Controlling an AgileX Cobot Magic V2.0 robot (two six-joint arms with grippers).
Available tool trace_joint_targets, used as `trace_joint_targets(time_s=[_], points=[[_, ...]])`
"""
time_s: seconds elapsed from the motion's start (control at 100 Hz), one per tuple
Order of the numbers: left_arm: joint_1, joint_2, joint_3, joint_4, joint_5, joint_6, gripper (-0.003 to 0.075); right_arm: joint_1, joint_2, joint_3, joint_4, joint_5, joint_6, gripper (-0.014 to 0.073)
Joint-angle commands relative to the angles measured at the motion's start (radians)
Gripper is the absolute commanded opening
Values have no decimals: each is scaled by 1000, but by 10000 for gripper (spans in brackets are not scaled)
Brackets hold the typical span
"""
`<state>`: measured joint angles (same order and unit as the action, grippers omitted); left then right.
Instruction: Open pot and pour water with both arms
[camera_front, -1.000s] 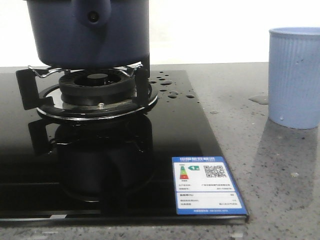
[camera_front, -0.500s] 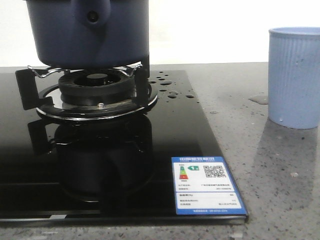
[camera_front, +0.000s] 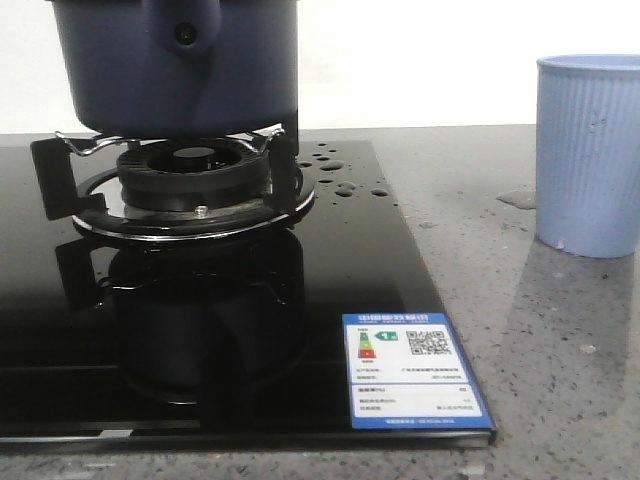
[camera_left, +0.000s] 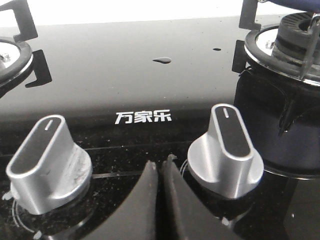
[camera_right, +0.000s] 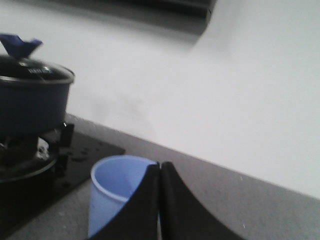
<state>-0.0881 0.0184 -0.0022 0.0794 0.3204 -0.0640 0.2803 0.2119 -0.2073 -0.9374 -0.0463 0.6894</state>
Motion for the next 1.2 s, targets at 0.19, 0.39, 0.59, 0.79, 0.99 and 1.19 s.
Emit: trace_joint_targets(time_s=[0.19,0.39,0.59,0.79,0.99,1.19], points=[[-3,20,41,3,-67,-13,-19,-99,-92,77,605,-29,-478,-66],[-3,20,41,3,-67,-13,-19,-163,-158,156,850,-34,-715,-66],[-3,20,41,3,-67,-13,-19,-193,-245,227,946,140,-715,-66],[-3,20,41,3,-69,-13,-19,-209,-243,227,958,346,-715,-66],[-3,20,41,3,-69,-13,-19,-209,-243,227,958,346,-715,-66],[-3,20,41,3,-69,-13,-19,-209,-243,227,958,346,-715,-66]])
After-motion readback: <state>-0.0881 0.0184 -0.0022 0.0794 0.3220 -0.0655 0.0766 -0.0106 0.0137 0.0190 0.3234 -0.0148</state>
